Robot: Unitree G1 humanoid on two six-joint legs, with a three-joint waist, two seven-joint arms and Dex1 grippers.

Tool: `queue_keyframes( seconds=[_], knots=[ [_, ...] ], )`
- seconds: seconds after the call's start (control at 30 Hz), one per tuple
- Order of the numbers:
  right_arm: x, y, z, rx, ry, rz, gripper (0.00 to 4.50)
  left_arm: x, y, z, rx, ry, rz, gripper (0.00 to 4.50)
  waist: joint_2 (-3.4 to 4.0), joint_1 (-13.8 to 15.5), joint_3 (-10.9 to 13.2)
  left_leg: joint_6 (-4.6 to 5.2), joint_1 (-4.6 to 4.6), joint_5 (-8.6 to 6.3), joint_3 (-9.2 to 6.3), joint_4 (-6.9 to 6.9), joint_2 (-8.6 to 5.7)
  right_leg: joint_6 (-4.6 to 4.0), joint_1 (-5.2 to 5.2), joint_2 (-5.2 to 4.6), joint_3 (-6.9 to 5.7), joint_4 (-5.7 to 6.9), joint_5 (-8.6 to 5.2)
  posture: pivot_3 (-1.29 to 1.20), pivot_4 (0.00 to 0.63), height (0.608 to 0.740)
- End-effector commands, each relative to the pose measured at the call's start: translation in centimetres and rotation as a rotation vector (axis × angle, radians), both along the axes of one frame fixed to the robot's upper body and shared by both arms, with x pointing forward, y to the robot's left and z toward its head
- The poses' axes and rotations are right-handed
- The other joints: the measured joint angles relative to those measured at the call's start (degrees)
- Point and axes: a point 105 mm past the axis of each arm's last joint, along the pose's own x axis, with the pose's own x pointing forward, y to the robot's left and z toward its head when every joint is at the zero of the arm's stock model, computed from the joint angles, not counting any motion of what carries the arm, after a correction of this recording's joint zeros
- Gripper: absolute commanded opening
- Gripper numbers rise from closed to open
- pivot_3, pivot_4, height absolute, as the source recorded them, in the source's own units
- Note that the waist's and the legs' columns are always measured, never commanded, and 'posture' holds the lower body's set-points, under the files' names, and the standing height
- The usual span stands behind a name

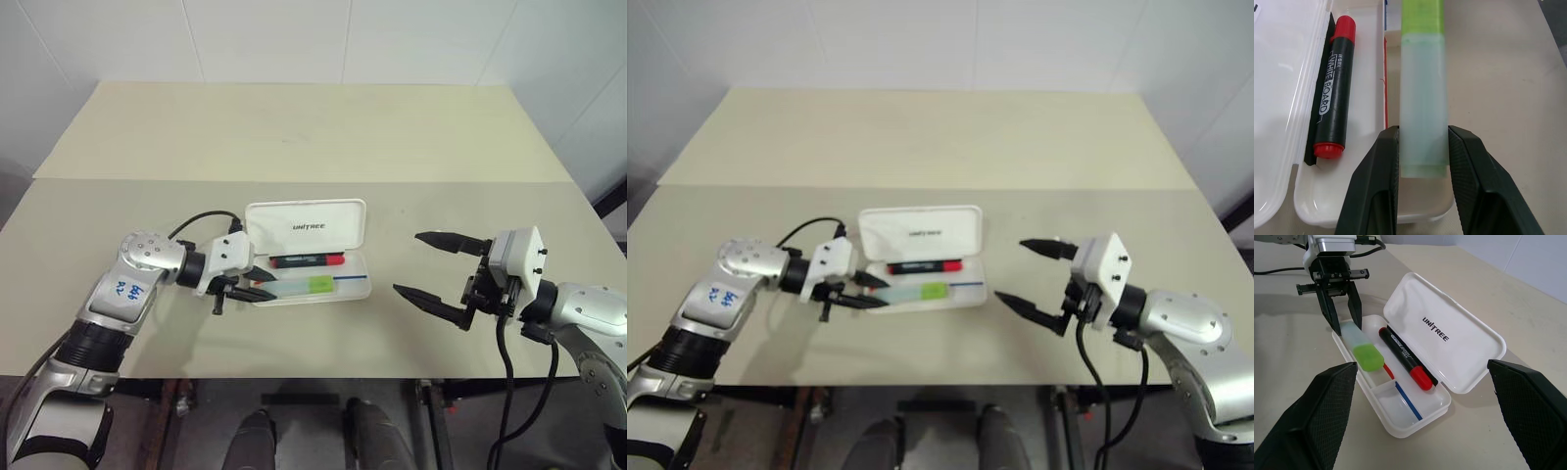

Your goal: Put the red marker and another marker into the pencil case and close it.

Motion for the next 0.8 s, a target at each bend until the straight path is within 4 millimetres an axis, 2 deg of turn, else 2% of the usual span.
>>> queue_keyframes(
  seconds=[0.03, 0.07, 0.1, 0.37, 0.6, 0.8],
  knots=[
    [-0.6, 0.2, 1.0, 0.015, -0.05, 0.006, 4.5, 0.6, 0.0, 0.7, -0.005, -0.037, 0.012, 1.0, 0.0, 0.01, 0.0, 0.0, 0.0, 0.0, 0.0, 0.0, 0.0, 0.0, 0.0, 0.0, 0.0, 0.0, 0.0, 0.0, 0.15, 0.74],
    [-0.6, 0.2, 1.0, 0.015, -0.05, 0.006, 4.5, 0.8, 0.0, 0.7, -0.001, -0.043, 0.015, 1.0, 0.0, 0.0, 0.0, 0.0, 0.0, 0.0, 0.0, 0.0, 0.0, 0.01, 0.0, 0.0, 0.0, 0.0, 0.0, 0.0, 0.15, 0.74],
    [-0.7, 0.2, 1.0, 0.015, -0.05, 0.005, 4.5, 0.9, 0.0, 0.7, 0.002, -0.047, 0.018, 1.75, 0.0, -0.01, 0.0, 0.0, 0.0, 0.0, 0.0, 0.0, 0.0, 0.0, 0.0, 0.0, 0.0, 0.0, 0.0, 0.0, 0.15, 0.74],
    [-0.7, 0.4, 1.0, 0.02, -0.052, 0.001, 4.5, 1.3, -0.4, 0.7, 0.012, -0.074, -0.004, 4.31, 0.0, 0.04, 0.0, 0.0, 0.0, 0.0, 0.0, 0.02, 0.0, 0.02, 0.01, 0.01, 0.01, 0.01, 0.01, 0.0, 0.15, 0.74],
    [-0.5, 0.1, 0.7, 0.025, -0.037, -0.005, 4.5, 0.6, -0.7, 1.0, -0.035, -0.045, -0.035, 4.31, 0.0, 0.01, 0.0, 0.0, 0.0, 0.0, 0.0, 0.02, 0.0, 0.08, 0.01, 0.01, 0.01, 0.01, 0.05, 0.0, 0.15, 0.74],
    [1.5, -1.6, 0.3, 0.047, 0.008, -0.038, 4.5, -1.3, -0.1, 2.7, -0.166, 0.033, -0.068, 4.31, -0.01, -0.15, 0.0, 0.01, 0.01, 0.0, 0.0, 0.04, 0.0, 0.05, 0.02, 0.01, 0.04, 0.02, 0.03, 0.0, 0.15, 0.74]
  ],
)
